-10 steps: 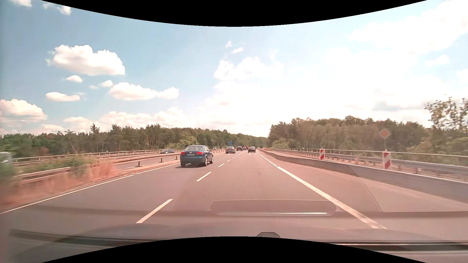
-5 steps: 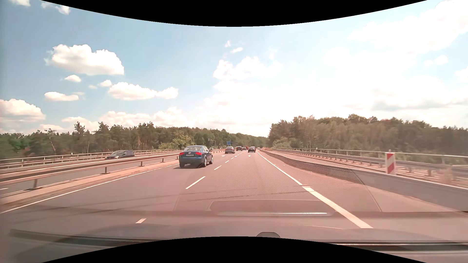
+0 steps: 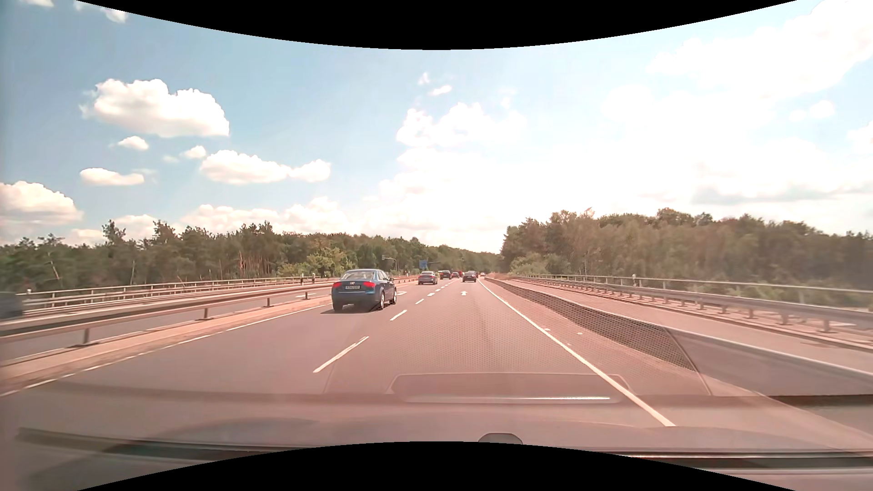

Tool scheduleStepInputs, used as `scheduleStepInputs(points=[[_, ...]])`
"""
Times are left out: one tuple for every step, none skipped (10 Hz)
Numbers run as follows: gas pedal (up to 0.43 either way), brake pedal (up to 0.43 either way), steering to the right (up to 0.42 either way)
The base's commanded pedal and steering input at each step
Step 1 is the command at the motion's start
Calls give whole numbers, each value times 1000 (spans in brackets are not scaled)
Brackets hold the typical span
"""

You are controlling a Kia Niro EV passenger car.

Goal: Follow the waypoints while adhering to traffic rules and regulations

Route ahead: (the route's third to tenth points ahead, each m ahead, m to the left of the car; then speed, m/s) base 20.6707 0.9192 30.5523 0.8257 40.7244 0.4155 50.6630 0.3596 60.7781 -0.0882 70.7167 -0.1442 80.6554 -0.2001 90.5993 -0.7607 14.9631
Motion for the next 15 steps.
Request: scheduleStepInputs(points=[[0,0,-3],[0,0,-3],[0,0,-2],[0,0,-2],[0,0,-2],[0,0,-2],[0,0,-2],[0,0,-2],[0,0,-3],[0,0,-2],[0,0,-2],[0,0,-2],[0,0,-2],[0,0,-2],[0,0,-2]])
